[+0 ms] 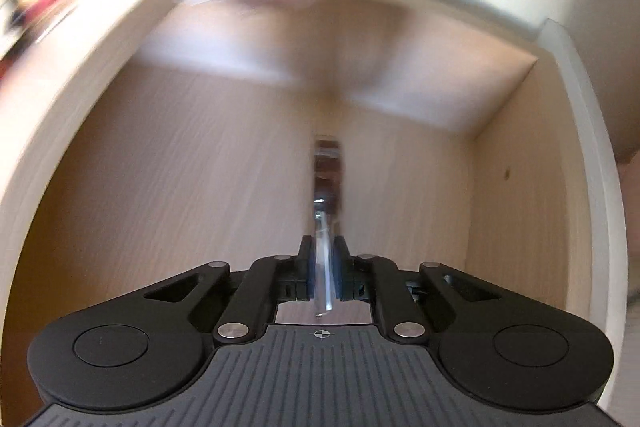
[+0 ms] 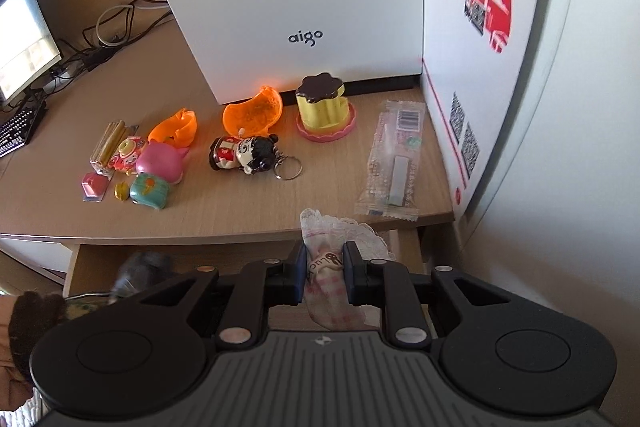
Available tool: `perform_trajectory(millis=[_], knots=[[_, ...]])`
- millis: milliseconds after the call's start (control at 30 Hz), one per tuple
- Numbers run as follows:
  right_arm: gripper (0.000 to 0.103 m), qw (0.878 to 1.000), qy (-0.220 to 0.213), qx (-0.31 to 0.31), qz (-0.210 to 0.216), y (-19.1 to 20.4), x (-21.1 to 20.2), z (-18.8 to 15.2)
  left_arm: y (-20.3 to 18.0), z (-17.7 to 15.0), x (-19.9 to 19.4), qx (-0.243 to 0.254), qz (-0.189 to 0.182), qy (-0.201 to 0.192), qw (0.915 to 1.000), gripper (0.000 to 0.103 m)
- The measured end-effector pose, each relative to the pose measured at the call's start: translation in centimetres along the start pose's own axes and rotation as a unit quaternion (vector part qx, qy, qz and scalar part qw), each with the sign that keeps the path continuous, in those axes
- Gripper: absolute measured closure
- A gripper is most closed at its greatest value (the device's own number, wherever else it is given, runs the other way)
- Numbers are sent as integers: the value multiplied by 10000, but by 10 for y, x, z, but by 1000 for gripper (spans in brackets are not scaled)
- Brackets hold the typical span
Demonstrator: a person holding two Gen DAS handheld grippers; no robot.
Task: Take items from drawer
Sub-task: 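Lift the red-lidded item out with the left gripper while the right holds the tissue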
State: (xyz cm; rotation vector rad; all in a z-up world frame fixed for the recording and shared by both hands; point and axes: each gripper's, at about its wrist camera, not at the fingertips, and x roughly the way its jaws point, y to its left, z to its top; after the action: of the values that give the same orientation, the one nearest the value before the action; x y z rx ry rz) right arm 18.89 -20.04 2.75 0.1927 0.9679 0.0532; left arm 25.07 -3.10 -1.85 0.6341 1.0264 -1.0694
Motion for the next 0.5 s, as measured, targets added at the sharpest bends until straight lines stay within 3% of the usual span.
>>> perform_trajectory(millis=[200,300,500], knots=[[85,9990,326,43,290,10,15,-16,16,-39,-51,-1075,241,-250,9936,92],[85,9981,480,18,392,17,21,-24,22,-49,-73,-1421,382,-563,9875,92],[85,9970,430,-179,619,40,10,-27,0,-73,-160,-1851,716,-1090,9740,92]])
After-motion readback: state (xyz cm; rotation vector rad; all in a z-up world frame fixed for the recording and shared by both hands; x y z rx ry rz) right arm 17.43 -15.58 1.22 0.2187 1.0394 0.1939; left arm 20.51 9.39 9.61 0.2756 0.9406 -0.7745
